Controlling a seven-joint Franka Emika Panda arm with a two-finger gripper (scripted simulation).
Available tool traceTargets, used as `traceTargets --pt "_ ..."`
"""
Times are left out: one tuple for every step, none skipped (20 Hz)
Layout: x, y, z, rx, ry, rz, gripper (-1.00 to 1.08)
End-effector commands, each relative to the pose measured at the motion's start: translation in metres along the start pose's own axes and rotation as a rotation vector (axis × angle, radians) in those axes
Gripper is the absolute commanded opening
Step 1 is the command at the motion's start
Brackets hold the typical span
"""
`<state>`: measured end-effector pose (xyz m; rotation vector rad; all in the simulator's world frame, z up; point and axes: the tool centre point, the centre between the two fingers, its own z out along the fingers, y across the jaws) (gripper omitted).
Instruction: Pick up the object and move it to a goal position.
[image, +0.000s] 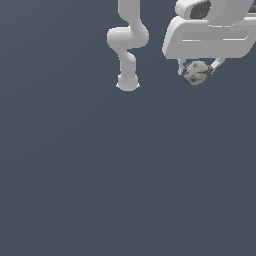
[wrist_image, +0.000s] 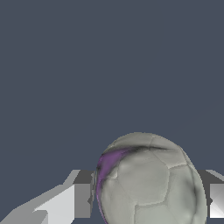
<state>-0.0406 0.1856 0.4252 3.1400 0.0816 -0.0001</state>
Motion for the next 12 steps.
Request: traceTargets --pt "0.001 -0.007 -0.012 0.0 0.0 0.001 -1.0" --pt "0.001 -0.009 -0.015 0.0 0.0 0.001 -1.0" --pt "0.001 -0.011 -0.018 0.0 0.0 0.001 -1.0" --pt "0.001 -0.012 -0.021 0.0 0.0 0.001 -1.0" --pt "0.002 -0.014 -0.023 0.0 0.0 0.001 -1.0" --pt "0.002 -0.015 -0.025 0.0 0.0 0.001 -1.0" --pt "0.002 -0.016 -0.027 0.0 0.0 0.001 -1.0" --pt "0.002 -0.017 -0.028 0.0 0.0 0.001 -1.0" --pt "0.002 -0.017 -0.029 0.0 0.0 0.001 -1.0" --pt "0.003 -0.018 -0.029 0.0 0.0 0.001 -1.0" --pt "0.003 -0.018 -0.029 0.0 0.0 0.001 -1.0" --pt "0.003 -0.018 -0.029 0.0 0.0 0.001 -1.0"
